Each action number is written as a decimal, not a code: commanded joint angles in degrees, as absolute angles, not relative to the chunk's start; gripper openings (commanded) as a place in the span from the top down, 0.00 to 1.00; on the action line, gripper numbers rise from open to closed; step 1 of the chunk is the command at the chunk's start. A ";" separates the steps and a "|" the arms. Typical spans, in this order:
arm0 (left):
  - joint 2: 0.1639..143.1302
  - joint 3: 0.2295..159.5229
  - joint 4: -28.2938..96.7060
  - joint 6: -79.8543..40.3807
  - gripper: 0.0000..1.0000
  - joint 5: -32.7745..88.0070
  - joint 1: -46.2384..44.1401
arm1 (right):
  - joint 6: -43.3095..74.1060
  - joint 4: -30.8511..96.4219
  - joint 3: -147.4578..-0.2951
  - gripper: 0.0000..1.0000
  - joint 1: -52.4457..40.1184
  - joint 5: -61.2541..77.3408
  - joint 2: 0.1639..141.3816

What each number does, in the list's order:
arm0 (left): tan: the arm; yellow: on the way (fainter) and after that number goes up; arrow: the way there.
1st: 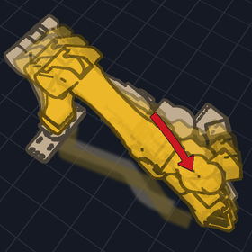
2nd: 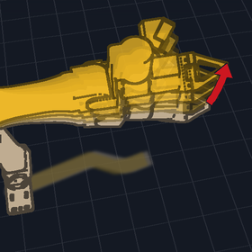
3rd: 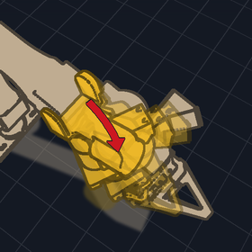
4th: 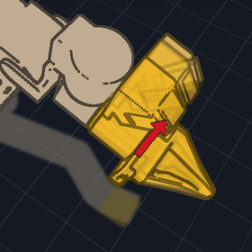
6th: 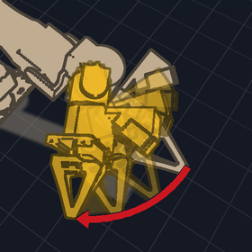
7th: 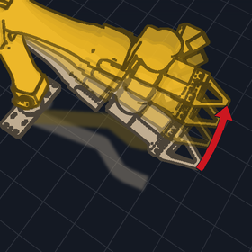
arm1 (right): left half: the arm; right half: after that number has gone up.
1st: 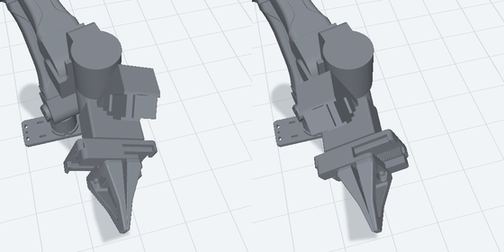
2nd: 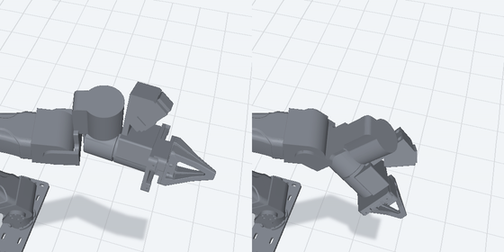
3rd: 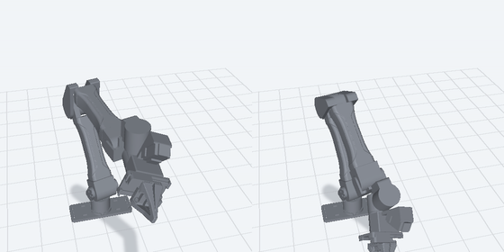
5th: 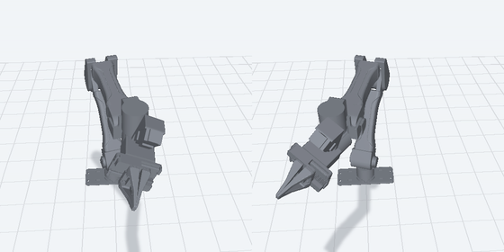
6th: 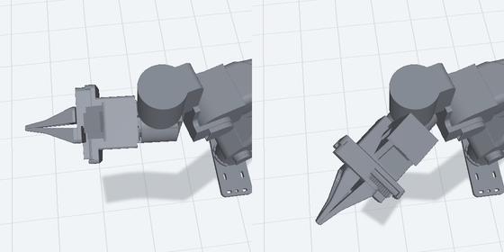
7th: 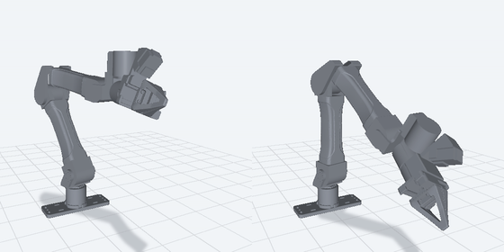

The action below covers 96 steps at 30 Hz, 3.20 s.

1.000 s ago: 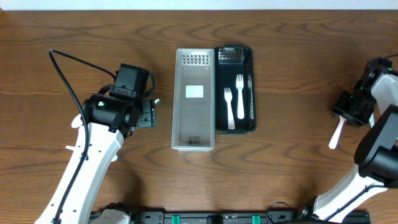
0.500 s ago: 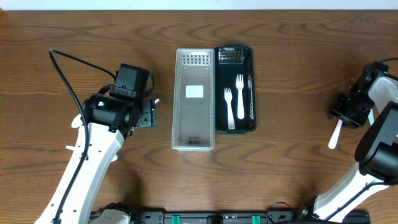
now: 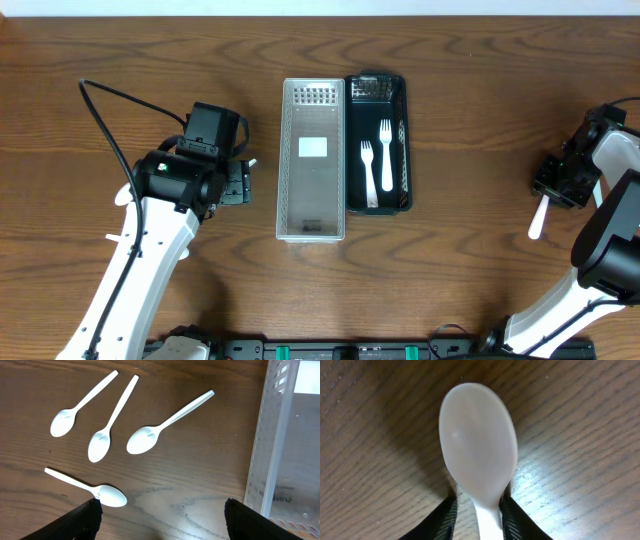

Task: Pack container
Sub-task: 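Grasp a white spoon on the right with the right gripper, then carry the spoon into the dark basket and open the right gripper, then lower the right gripper onto the last white fork and close it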

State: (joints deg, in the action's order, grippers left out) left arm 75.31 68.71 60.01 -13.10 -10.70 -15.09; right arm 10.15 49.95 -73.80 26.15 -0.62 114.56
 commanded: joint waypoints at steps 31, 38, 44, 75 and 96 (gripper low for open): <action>75.22 68.47 60.16 -12.75 0.19 -10.98 -14.79 | 11.88 55.83 -88.82 0.98 -4.62 4.93 89.71; 75.22 68.47 60.18 -12.78 0.20 -10.98 -14.79 | 16.10 52.01 -88.79 0.98 -18.92 4.40 94.83; 75.22 68.47 60.18 -12.75 0.20 -10.98 -14.81 | 17.15 51.40 -88.79 0.99 -23.66 4.34 105.08; 75.22 68.47 60.18 -12.75 0.19 -10.98 -14.79 | 6.92 66.24 -95.57 0.32 18.28 -2.92 90.15; 75.22 68.47 60.18 -12.78 0.14 -10.96 -14.81 | -17.39 57.08 -84.66 0.13 39.05 -2.74 108.49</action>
State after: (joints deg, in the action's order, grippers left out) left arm 75.31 68.71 60.01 -13.10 -10.70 -15.09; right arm -11.22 57.87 -85.08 38.54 -2.96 105.56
